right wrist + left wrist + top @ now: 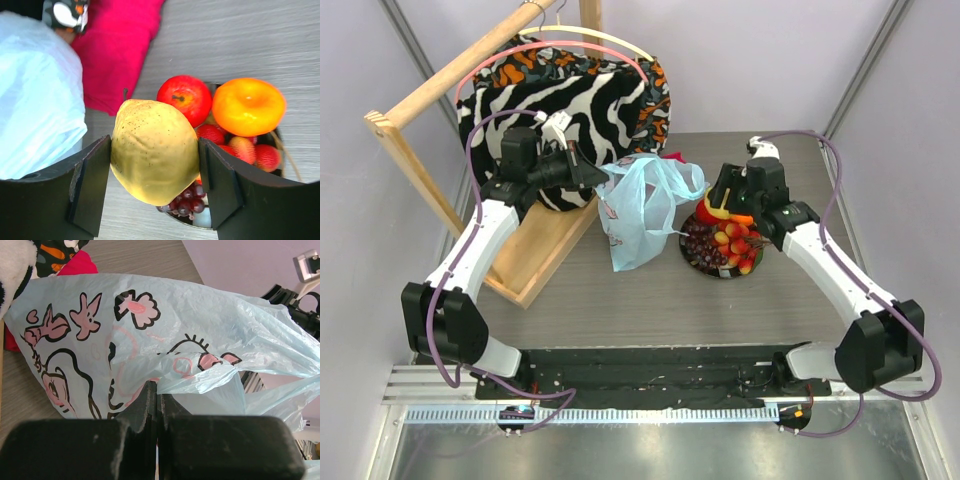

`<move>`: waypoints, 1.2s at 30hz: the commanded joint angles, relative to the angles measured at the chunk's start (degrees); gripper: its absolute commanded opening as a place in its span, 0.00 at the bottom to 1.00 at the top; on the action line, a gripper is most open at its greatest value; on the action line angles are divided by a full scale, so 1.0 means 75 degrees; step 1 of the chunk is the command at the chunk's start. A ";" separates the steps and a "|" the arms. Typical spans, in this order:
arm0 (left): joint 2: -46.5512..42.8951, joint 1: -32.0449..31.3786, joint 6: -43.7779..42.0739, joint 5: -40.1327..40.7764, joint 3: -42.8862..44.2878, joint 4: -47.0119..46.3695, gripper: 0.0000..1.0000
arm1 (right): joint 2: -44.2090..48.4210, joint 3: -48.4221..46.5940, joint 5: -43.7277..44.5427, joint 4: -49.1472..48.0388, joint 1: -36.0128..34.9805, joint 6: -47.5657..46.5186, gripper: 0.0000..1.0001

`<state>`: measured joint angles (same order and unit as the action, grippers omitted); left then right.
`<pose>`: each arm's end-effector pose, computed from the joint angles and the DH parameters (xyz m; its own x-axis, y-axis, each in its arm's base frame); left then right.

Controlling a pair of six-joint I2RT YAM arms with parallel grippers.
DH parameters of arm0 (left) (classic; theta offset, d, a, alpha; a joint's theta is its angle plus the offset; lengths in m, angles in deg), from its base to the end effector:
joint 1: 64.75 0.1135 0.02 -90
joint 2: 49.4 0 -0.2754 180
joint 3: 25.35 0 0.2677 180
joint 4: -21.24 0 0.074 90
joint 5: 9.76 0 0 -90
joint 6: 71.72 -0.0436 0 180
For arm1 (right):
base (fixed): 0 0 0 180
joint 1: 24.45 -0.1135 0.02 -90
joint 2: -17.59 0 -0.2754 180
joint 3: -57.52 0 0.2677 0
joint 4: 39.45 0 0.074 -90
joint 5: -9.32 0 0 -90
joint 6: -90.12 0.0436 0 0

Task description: Place the fruits into the plastic bag

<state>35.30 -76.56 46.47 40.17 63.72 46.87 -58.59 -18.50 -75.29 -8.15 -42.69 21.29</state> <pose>0.3481 -0.1015 0.3692 -0.6642 -0.2304 -0.7111 0.4879 0.5870 -0.6460 0.3072 0.0969 0.3189 -0.5473 0.1982 -0.8131 -0.0406 0.9641 0.2623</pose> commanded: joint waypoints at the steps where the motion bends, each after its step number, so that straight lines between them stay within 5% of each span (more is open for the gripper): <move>1: -0.0314 0.0063 -0.0055 -0.0036 0.0023 -0.0133 0.00 | 0.0407 -0.0063 0.0746 0.0131 0.0146 -0.0162 0.05; 12: -0.0325 0.0063 -0.0102 -0.0024 0.0035 -0.0098 0.00 | 0.1508 -0.1177 0.0852 0.0015 0.0205 -0.0244 0.01; 21: -0.0290 0.0063 -0.0078 -0.0094 0.0047 -0.0098 0.00 | 0.1687 -0.1352 -0.0517 -0.2034 0.0100 0.0259 0.01; 36: -0.0314 0.0063 -0.0102 -0.0094 0.0047 -0.0075 0.00 | -0.0542 -0.3193 -0.1702 -0.1886 -0.2688 -0.0560 0.01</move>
<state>35.20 -76.56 46.34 40.10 63.72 46.94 -63.16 -39.30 -84.18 -23.12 -60.53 19.52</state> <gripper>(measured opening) 0.012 0.712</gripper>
